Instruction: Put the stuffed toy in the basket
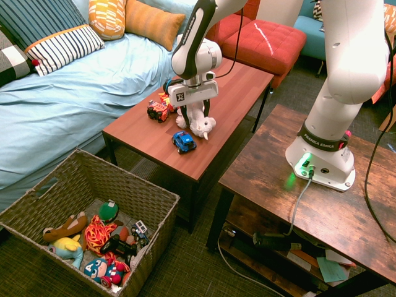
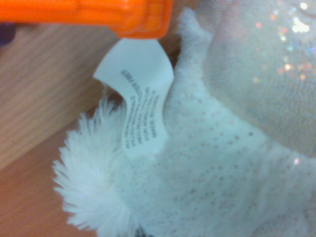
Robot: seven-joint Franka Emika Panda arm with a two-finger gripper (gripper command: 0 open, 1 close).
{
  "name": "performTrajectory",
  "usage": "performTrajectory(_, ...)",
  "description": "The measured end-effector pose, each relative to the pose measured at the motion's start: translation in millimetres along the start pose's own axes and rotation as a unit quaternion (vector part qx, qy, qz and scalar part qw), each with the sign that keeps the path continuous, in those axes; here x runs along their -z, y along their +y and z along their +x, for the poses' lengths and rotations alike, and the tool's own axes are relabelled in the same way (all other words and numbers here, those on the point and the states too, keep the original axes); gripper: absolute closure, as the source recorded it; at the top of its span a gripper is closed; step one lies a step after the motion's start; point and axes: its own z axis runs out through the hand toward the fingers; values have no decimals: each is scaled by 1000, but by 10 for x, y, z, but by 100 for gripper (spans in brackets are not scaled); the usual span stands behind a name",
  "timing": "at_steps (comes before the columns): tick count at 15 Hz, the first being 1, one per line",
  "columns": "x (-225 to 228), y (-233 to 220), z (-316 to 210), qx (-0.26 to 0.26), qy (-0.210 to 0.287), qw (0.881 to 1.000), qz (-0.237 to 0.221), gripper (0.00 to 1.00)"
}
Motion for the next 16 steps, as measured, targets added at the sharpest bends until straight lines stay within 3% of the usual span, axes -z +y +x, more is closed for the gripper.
performTrajectory(4, 8, -15, -26, 21, -4, 1000, 3, 100)
performTrajectory(8, 89, -22, -92, 83, -5, 996, 11, 100)
performTrajectory(11, 289, 124, -101, 111, 1, 994, 23, 100)
performTrajectory(16, 924, 453, -261, 105, 11, 992, 63, 100)
